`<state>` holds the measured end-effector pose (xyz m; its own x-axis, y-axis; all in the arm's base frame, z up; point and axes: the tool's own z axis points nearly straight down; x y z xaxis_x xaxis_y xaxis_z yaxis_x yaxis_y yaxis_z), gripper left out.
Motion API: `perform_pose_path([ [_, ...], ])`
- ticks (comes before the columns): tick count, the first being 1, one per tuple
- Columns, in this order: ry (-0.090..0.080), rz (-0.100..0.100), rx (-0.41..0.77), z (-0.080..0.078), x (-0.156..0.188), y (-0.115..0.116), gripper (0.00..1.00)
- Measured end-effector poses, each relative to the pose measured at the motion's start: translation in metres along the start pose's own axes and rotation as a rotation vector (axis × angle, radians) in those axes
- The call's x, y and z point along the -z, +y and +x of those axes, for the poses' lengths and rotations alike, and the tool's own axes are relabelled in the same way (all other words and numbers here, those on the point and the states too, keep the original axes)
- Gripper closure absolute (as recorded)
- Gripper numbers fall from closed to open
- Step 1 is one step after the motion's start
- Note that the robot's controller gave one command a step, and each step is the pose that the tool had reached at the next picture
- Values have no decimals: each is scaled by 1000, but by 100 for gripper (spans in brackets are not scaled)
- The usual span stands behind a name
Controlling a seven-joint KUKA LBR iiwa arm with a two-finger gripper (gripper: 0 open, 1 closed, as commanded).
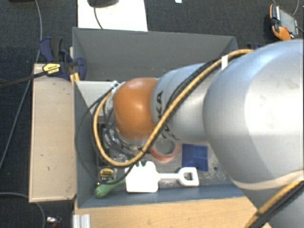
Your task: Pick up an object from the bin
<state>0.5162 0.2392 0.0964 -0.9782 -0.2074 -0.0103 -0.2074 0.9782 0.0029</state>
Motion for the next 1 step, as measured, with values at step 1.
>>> perform_pose_path([
  [1, 1, -1, 149, 14, 75, -22, 0],
])
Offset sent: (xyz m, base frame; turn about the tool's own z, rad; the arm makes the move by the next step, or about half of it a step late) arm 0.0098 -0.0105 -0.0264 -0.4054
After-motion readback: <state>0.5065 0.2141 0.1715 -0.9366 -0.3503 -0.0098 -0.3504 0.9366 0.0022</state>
